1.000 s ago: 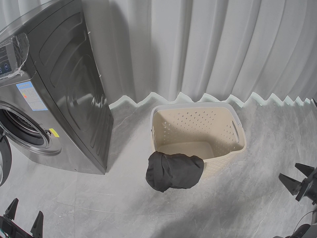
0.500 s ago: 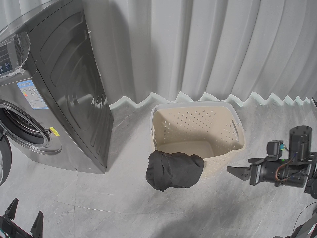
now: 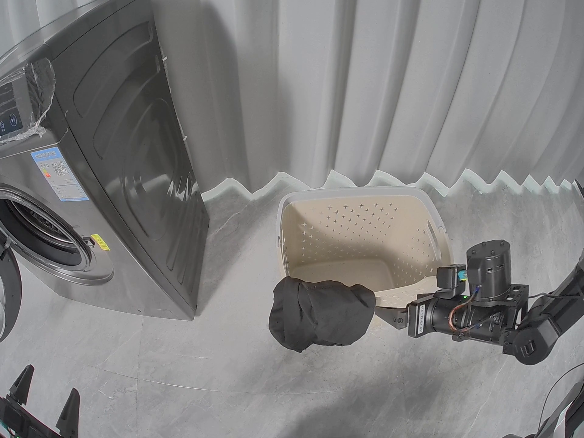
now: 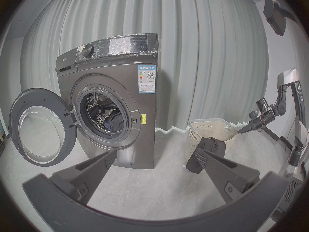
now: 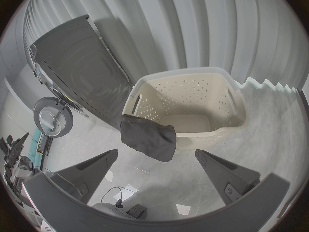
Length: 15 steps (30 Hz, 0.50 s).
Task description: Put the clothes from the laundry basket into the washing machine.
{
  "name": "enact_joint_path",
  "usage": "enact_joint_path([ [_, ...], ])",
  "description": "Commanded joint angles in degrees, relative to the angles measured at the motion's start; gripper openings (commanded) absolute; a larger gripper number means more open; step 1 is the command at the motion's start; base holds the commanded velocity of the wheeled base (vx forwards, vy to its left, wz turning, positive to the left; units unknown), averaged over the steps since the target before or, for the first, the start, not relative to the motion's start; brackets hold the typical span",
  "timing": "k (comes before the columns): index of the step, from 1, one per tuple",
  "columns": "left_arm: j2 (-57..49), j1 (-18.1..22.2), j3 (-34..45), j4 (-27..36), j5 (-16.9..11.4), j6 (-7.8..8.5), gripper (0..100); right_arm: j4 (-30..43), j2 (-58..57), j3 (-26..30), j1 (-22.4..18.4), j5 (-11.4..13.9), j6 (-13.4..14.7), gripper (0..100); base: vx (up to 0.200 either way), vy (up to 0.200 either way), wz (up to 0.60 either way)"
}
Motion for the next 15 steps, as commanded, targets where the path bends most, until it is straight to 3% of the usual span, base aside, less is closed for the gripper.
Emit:
enact_joint_path([
  [1, -0.6, 0.0, 0.7, 0.0, 0.0, -0.01, 100, -0.2, 5.9, -2.5, 1.0, -0.5, 0.1, 100, 0.0, 0.0, 0.0],
  [7, -0.6, -0.1, 0.7, 0.0, 0.0, -0.01, 100, -0.1, 10.4, -6.1, 2.7, -1.9, 0.5, 100, 0.0, 0.0, 0.0],
  [15, -0.6, 0.0, 0.7, 0.0, 0.0, -0.01, 100, -0.1, 18.0, -11.0, 4.8, -2.0, 4.0, 100, 0.0, 0.0, 0.0],
])
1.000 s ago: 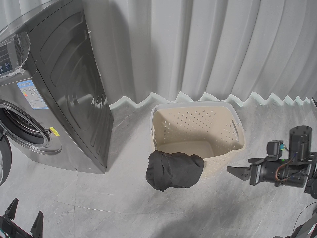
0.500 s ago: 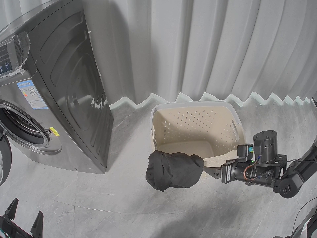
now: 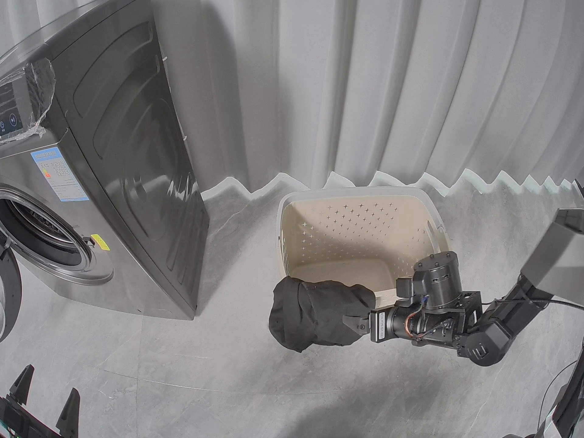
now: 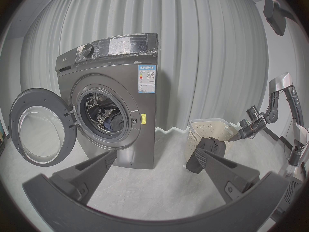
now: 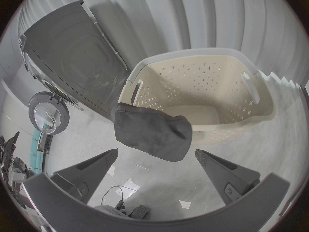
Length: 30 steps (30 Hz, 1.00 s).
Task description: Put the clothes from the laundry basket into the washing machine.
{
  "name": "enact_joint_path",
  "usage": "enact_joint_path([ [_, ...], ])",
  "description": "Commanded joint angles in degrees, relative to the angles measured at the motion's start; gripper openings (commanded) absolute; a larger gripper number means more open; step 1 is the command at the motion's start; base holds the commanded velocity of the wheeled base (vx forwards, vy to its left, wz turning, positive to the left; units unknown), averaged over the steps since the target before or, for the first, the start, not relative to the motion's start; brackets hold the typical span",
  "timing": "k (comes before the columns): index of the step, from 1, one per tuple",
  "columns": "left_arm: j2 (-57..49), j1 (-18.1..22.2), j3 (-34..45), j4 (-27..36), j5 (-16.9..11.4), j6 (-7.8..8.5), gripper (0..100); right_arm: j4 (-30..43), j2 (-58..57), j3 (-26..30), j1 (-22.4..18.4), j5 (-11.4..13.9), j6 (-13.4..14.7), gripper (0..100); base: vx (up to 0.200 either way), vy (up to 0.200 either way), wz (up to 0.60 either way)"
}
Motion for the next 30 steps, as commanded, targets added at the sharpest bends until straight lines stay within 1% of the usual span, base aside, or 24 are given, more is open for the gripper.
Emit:
enact_joint_path([
  [1, -0.6, 0.0, 0.7, 0.0, 0.0, -0.01, 100, -0.1, 5.2, -2.4, 1.1, -0.1, 1.0, 100, 0.0, 0.0, 0.0],
  [8, -0.6, 0.0, 0.7, 0.0, 0.0, 0.08, 100, -0.6, 9.4, -5.9, 0.9, -0.1, 1.8, 100, 0.0, 0.0, 0.0],
  [15, -0.6, 0.0, 0.7, 0.0, 0.0, 0.08, 100, -0.4, 12.7, -9.5, 1.1, -0.1, 1.9, 100, 0.0, 0.0, 0.0],
  [16, -0.6, 0.0, 0.7, 0.0, 0.0, 0.08, 100, -0.5, 13.7, -10.9, 1.2, 0.0, 1.9, 100, 0.0, 0.0, 0.0],
  [20, -0.6, 0.0, 0.7, 0.0, 0.0, 0.08, 100, -0.5, 15.1, -12.6, 1.8, 0.0, 1.9, 100, 0.0, 0.0, 0.0],
  [22, -0.6, 0.0, 0.7, 0.0, 0.0, 0.08, 100, -0.6, 16.4, -14.5, 1.9, 0.1, 2.0, 100, 0.0, 0.0, 0.0],
  [24, -0.6, 0.0, 0.7, 0.0, 0.0, 0.08, 100, -0.4, 16.9, -15.7, 1.9, 0.0, 2.7, 100, 0.0, 0.0, 0.0],
  [26, -0.6, 0.0, 0.7, 0.0, 0.0, 0.08, 100, -0.4, 17.1, -16.5, 2.2, 0.0, 3.5, 100, 0.0, 0.0, 0.0],
  [30, -0.6, 0.0, 0.7, 0.0, 0.0, 0.08, 100, -0.5, 17.3, -16.9, 2.3, 0.1, 3.6, 100, 0.0, 0.0, 0.0],
])
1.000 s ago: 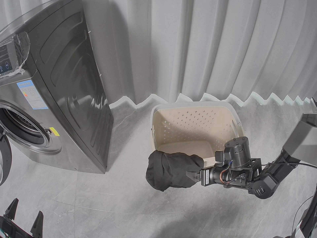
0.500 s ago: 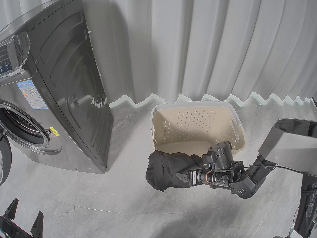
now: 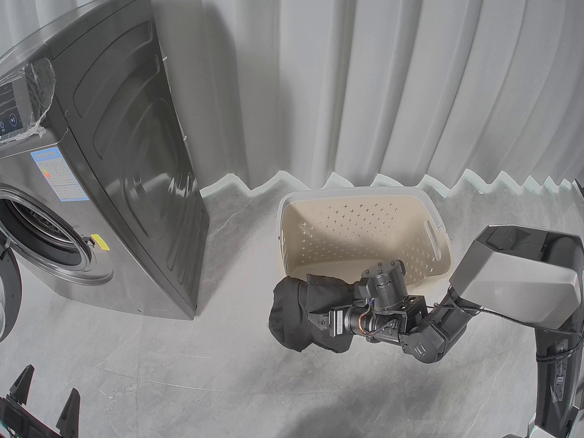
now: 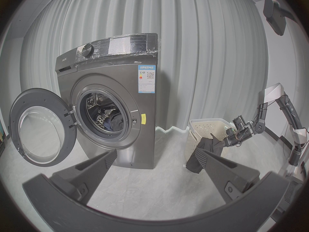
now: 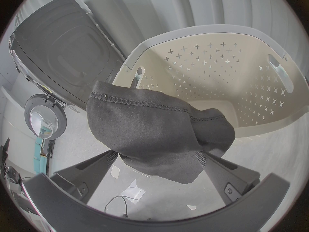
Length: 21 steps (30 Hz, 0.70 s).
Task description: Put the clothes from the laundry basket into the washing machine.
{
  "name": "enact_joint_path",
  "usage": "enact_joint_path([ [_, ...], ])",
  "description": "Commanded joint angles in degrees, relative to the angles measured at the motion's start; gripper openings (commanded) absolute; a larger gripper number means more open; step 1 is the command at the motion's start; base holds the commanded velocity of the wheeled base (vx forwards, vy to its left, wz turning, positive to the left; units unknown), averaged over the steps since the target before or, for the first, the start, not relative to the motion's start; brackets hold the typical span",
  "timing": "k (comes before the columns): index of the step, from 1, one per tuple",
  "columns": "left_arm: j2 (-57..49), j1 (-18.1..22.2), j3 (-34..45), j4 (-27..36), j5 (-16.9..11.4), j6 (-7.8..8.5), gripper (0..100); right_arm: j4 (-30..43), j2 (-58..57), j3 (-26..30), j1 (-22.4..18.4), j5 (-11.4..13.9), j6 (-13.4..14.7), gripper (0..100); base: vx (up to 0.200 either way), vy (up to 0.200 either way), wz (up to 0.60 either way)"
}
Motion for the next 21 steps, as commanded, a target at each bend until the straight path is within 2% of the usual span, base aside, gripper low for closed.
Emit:
enact_joint_path([
  [1, -0.6, 0.0, 0.7, 0.0, 0.0, -0.03, 100, -0.1, 0.8, -0.6, 0.2, 0.0, 0.3, 100, 0.0, 0.0, 0.0],
  [18, -0.6, 0.0, 0.7, 0.0, 0.0, -0.3, 100, -1.9, 3.2, -3.6, 1.1, -0.1, 0.8, 100, 0.0, 0.0, 0.0],
  [19, -0.6, 0.0, 0.7, 0.0, 0.0, -0.3, 100, -1.9, 3.2, -3.6, 1.1, -0.1, 0.8, 0, 0.0, 0.0, 0.0],
  [21, -0.6, 0.0, 0.7, 0.0, 0.0, -0.39, 100, -2.0, 3.2, -3.6, 1.0, -0.1, 0.9, 0, 0.0, 0.0, 0.0],
])
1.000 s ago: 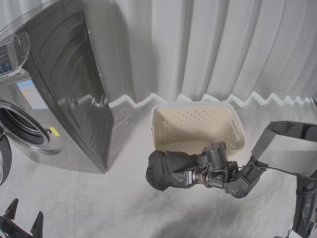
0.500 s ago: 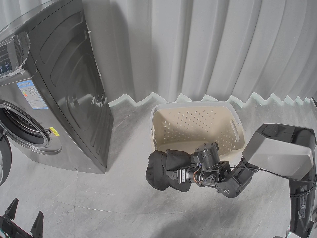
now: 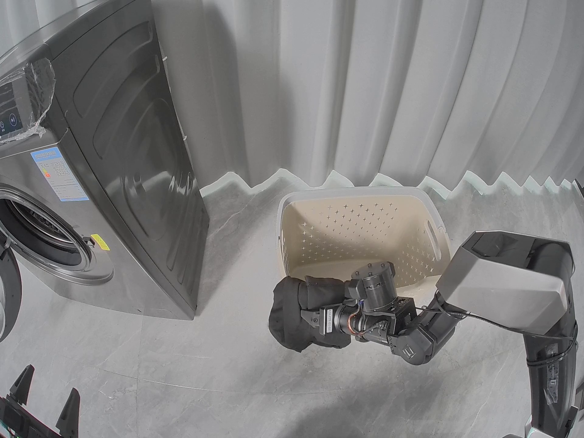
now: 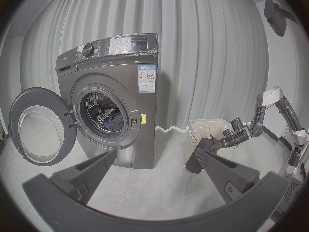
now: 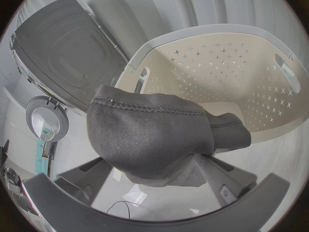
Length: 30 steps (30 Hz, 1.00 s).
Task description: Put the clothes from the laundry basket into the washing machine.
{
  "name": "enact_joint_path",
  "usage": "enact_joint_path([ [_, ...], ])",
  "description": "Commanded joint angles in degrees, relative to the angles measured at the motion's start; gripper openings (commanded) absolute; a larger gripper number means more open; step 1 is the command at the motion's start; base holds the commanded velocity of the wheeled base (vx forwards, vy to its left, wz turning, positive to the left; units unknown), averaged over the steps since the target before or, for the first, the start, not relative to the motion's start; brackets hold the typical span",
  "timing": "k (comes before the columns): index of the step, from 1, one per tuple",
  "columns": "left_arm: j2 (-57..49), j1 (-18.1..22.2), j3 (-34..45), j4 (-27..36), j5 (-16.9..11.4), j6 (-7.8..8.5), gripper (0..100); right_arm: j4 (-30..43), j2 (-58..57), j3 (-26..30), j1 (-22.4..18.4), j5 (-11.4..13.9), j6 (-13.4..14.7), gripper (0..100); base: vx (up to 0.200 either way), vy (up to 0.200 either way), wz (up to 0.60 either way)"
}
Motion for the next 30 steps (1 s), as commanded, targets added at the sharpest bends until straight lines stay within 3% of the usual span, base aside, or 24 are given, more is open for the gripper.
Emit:
enact_joint_path([
  [1, -0.6, 0.0, 0.7, 0.0, 0.0, -0.04, 100, -0.1, 0.2, -0.1, -0.1, 0.0, 0.0, 0, 0.0, 0.0, 0.0],
  [11, -0.6, 0.0, 0.7, 0.0, 0.0, -0.04, 100, -0.2, -3.0, 1.4, 0.4, -0.2, 0.7, 0, 0.0, 0.0, 0.0],
  [17, -0.6, 0.0, 0.7, 0.0, 0.0, -0.04, 100, -0.2, -14.2, 9.4, 1.8, -0.5, 0.7, 0, 0.0, 0.0, 0.0],
  [23, -0.6, 0.1, 0.7, 0.0, 0.0, 0.04, 100, -0.5, -26.9, 18.3, 2.6, -3.1, -0.2, 0, 0.0, 0.0, 0.0],
  [30, -0.6, 0.0, 0.7, 0.0, 0.0, 0.4, 100, -9.1, -42.4, 27.5, 5.1, -3.1, -2.3, 0, 0.0, 0.0, 0.0],
])
